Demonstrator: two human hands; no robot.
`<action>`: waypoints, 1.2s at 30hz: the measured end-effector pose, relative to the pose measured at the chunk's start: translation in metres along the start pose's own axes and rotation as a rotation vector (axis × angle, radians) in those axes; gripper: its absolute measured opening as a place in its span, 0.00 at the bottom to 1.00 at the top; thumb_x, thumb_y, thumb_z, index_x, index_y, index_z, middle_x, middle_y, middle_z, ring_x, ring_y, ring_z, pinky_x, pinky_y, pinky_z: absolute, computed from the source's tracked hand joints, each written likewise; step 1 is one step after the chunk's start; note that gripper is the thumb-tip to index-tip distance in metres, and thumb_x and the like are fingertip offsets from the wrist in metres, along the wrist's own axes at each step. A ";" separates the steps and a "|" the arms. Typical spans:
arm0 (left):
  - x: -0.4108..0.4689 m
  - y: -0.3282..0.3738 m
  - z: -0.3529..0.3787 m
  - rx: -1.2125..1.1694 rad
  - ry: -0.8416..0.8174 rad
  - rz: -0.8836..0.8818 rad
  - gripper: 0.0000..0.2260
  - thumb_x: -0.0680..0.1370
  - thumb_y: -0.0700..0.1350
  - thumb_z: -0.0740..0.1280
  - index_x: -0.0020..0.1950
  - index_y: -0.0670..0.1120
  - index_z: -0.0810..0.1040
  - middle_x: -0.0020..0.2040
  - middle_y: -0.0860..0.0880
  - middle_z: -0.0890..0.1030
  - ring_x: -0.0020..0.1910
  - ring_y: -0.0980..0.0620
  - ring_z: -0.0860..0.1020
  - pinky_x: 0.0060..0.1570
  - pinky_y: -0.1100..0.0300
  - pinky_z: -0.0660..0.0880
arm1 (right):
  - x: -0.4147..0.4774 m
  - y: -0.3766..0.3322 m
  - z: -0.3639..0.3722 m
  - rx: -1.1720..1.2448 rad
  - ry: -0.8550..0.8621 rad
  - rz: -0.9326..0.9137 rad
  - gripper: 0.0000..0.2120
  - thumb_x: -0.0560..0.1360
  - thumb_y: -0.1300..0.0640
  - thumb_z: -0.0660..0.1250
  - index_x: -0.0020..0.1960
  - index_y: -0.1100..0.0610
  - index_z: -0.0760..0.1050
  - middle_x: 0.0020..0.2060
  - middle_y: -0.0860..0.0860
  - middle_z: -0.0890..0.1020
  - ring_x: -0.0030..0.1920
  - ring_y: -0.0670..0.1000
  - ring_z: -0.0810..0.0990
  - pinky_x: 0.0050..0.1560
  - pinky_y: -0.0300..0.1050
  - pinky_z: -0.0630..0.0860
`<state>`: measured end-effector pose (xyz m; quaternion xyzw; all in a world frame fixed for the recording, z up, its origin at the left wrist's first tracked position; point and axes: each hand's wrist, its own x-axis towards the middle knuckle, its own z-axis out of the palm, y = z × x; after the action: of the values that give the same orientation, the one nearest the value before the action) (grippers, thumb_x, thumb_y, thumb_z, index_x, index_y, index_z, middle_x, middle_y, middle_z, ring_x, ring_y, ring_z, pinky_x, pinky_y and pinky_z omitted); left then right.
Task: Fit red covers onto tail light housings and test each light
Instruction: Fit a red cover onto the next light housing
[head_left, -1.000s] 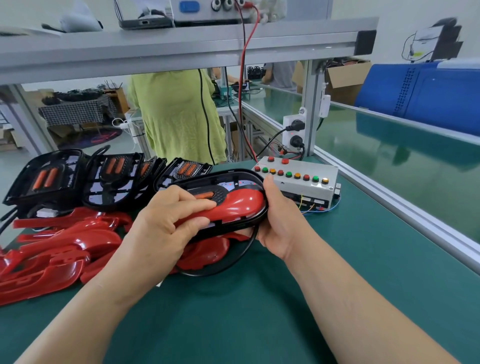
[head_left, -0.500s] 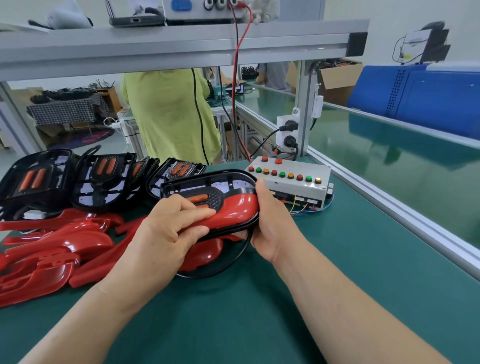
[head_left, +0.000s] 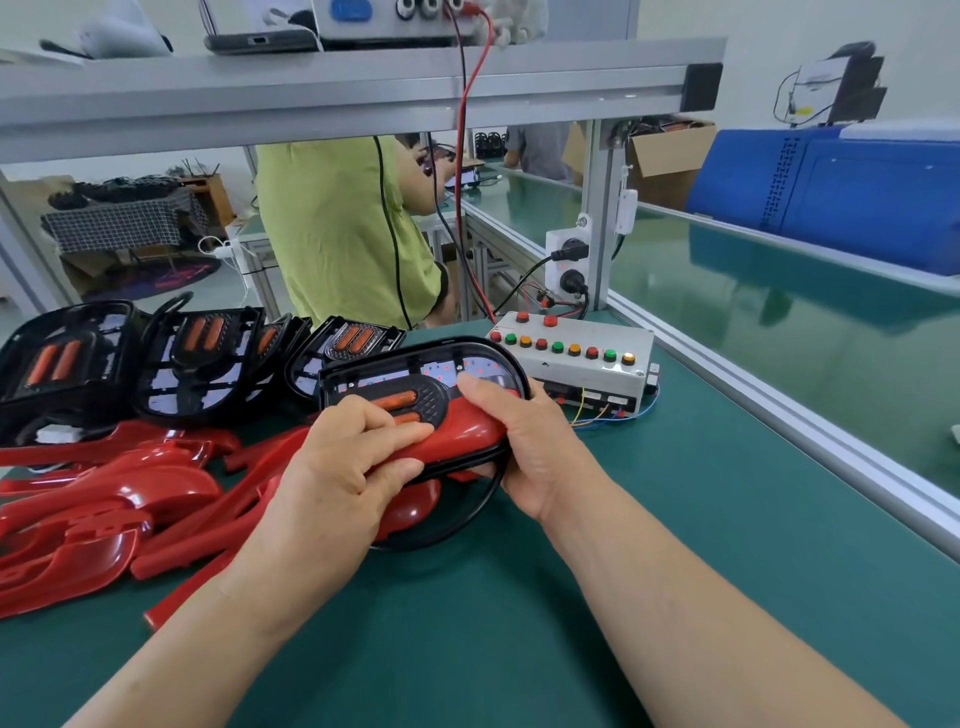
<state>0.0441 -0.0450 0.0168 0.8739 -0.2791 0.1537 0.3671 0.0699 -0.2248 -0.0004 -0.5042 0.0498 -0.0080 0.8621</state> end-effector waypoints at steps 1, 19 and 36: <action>0.000 0.000 0.000 0.000 -0.004 0.000 0.15 0.77 0.37 0.70 0.61 0.50 0.82 0.51 0.56 0.75 0.61 0.59 0.73 0.61 0.76 0.61 | 0.000 0.001 -0.001 -0.002 0.021 -0.006 0.15 0.70 0.55 0.77 0.55 0.53 0.77 0.41 0.54 0.83 0.35 0.53 0.82 0.31 0.46 0.78; 0.008 -0.022 -0.037 -0.321 -0.018 -0.705 0.28 0.74 0.72 0.57 0.53 0.50 0.81 0.49 0.51 0.84 0.41 0.52 0.84 0.41 0.56 0.78 | 0.003 -0.004 -0.004 0.082 0.011 0.044 0.29 0.64 0.54 0.75 0.64 0.61 0.77 0.55 0.62 0.84 0.45 0.57 0.84 0.42 0.55 0.84; 0.008 -0.028 -0.029 -0.983 -0.204 -0.853 0.22 0.66 0.49 0.73 0.58 0.43 0.82 0.54 0.43 0.85 0.49 0.46 0.85 0.35 0.60 0.81 | 0.001 -0.001 0.000 0.104 -0.010 -0.007 0.30 0.63 0.55 0.76 0.64 0.60 0.77 0.51 0.60 0.85 0.46 0.58 0.85 0.43 0.56 0.84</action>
<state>0.0657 -0.0107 0.0245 0.6486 0.0204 -0.2343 0.7239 0.0711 -0.2256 0.0005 -0.4588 0.0431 -0.0109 0.8874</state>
